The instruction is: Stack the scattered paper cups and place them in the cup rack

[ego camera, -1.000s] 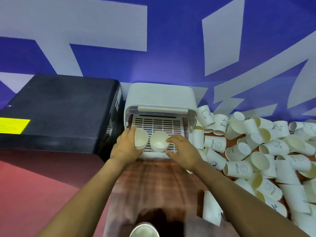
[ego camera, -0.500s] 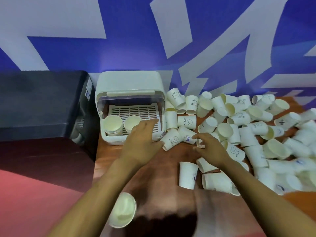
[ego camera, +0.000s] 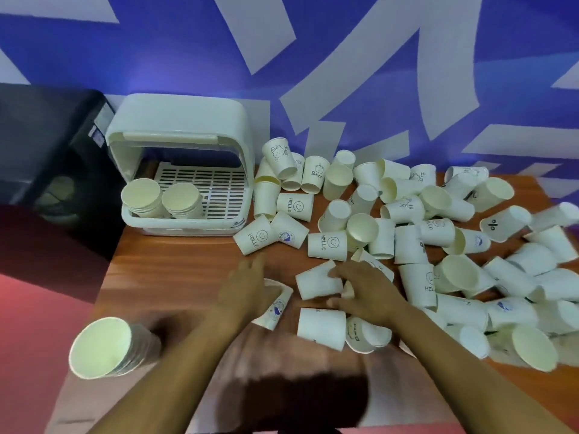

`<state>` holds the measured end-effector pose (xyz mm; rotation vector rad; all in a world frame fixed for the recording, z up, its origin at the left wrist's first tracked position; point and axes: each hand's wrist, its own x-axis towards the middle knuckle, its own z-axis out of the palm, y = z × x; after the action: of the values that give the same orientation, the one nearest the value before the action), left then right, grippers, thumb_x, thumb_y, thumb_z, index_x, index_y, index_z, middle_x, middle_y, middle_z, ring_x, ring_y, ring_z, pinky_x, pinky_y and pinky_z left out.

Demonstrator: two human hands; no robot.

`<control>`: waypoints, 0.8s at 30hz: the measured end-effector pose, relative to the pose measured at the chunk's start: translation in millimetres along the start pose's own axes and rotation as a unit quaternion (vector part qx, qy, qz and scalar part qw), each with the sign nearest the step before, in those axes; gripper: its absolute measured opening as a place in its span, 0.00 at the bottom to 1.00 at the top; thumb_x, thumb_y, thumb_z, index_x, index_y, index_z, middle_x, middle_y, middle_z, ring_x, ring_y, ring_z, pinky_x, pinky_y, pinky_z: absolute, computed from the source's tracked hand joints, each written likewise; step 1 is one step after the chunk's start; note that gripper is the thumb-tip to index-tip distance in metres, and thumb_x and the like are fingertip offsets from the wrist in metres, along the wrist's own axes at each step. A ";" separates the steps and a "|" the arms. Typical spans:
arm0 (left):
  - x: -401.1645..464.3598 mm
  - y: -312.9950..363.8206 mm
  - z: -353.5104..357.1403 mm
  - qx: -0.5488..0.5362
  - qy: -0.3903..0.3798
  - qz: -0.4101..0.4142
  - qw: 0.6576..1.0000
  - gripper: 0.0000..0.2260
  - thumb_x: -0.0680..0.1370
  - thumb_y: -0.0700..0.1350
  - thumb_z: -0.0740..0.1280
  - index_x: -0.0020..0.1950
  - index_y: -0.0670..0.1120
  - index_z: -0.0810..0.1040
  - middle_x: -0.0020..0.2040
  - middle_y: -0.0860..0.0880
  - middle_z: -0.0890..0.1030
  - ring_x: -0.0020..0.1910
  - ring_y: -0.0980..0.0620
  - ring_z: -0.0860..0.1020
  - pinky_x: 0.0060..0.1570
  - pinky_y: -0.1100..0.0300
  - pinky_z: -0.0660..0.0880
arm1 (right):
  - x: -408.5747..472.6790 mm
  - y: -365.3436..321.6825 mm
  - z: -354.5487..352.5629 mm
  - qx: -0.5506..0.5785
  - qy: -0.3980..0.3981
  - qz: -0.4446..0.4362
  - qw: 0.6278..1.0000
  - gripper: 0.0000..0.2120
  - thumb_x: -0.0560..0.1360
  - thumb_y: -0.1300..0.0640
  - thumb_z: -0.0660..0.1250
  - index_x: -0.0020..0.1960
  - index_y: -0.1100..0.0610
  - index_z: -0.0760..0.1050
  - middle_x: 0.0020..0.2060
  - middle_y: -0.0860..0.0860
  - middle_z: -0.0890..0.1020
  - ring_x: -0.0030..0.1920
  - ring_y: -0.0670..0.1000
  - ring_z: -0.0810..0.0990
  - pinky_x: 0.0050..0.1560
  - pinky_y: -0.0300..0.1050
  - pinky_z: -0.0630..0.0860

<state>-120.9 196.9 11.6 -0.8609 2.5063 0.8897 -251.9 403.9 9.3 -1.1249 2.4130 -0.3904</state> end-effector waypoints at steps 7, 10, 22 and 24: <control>10.9 1.9 40.9 -0.015 -0.007 -0.105 0.994 0.37 0.74 0.61 0.66 0.76 0.50 0.53 0.71 0.43 0.64 0.69 0.39 0.65 0.64 0.47 0.67 | -16.5 13.8 32.0 -0.175 -0.089 -0.103 0.975 0.39 0.57 0.31 0.63 0.64 0.49 0.72 0.54 0.49 0.77 0.56 0.55 0.73 0.57 0.53 0.63; 12.0 0.9 50.1 -0.035 -0.011 -0.114 0.993 0.37 0.73 0.61 0.67 0.74 0.48 0.55 0.68 0.42 0.67 0.66 0.39 0.68 0.63 0.46 0.69 | -19.5 17.1 40.1 -0.182 -0.094 -0.100 0.974 0.38 0.58 0.35 0.65 0.64 0.51 0.72 0.54 0.52 0.78 0.57 0.57 0.72 0.59 0.55 0.62; -1.6 0.8 30.3 -0.071 0.013 -0.060 0.996 0.35 0.72 0.49 0.71 0.74 0.46 0.57 0.68 0.43 0.64 0.64 0.42 0.70 0.57 0.52 0.70 | -17.4 0.0 26.1 -0.140 -0.095 -0.048 0.984 0.35 0.66 0.36 0.62 0.70 0.46 0.64 0.61 0.48 0.73 0.63 0.52 0.66 0.62 0.50 0.61; -8.1 -0.8 18.7 -0.072 0.024 -0.055 0.996 0.32 0.71 0.49 0.71 0.70 0.46 0.62 0.65 0.45 0.65 0.60 0.43 0.72 0.54 0.53 0.71 | -14.3 -8.1 16.9 -0.103 -0.085 -0.029 0.991 0.35 0.65 0.35 0.61 0.70 0.45 0.64 0.62 0.46 0.72 0.63 0.51 0.67 0.61 0.47 0.64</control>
<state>-112.1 212.2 1.3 -1.0680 2.4314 1.0335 -230.0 408.8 2.3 -1.2644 2.3127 -0.0605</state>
